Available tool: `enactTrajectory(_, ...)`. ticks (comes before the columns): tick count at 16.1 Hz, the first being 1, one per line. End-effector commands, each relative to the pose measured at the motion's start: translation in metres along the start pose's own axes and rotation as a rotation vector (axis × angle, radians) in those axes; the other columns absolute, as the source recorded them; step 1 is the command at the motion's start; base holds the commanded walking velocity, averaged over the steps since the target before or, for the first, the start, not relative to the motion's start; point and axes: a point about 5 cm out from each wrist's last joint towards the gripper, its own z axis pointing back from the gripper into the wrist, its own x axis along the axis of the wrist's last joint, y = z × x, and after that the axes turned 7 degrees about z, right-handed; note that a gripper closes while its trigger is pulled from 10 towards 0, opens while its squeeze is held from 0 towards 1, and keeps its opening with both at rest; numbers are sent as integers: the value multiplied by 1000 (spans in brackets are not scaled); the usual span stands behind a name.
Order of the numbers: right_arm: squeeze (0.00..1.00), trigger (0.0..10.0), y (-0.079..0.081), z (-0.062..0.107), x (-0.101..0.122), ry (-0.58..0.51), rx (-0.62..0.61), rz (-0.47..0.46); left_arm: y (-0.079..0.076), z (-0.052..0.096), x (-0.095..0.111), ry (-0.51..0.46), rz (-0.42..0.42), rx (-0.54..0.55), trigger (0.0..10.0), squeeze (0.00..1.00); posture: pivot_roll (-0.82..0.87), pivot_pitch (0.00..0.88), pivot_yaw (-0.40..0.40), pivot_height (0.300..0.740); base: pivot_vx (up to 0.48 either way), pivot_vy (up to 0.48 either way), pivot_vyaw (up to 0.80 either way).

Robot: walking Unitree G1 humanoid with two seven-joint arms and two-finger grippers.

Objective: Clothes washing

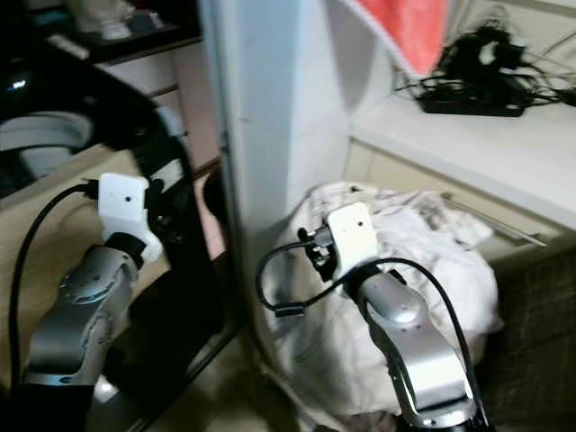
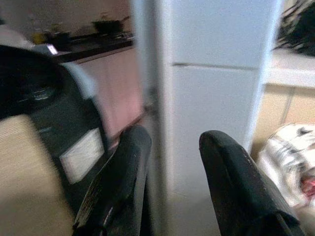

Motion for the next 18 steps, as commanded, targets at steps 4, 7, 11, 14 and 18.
enactTrajectory(4,0,10000,-8,1,-1,8,-96,-50,-6,-1,-2,20,-35,-79,10000,0,-118,0,21,740,0,0,0)
enactTrajectory(7,0,10000,-8,1,-2,22,-113,-89,-10,-5,-2,21,-35,-95,10000,0,-121,0,30,740,0,394,0)
enactTrajectory(11,0,10000,-13,3,-4,30,-149,-102,-12,-7,-3,25,-34,-109,10000,0,-126,0,33,740,0,469,-256)
enactTrajectory(14,0,10000,-16,2,-4,36,-161,-105,-13,-8,-3,28,-32,-110,10000,0,-125,0,32,740,0,469,0)
enactTrajectory(18,0,10000,-15,2,-4,41,-160,-124,-17,-10,-1,26,-63,-110,10000,0,-129,0,33,740,0,-123,-266)
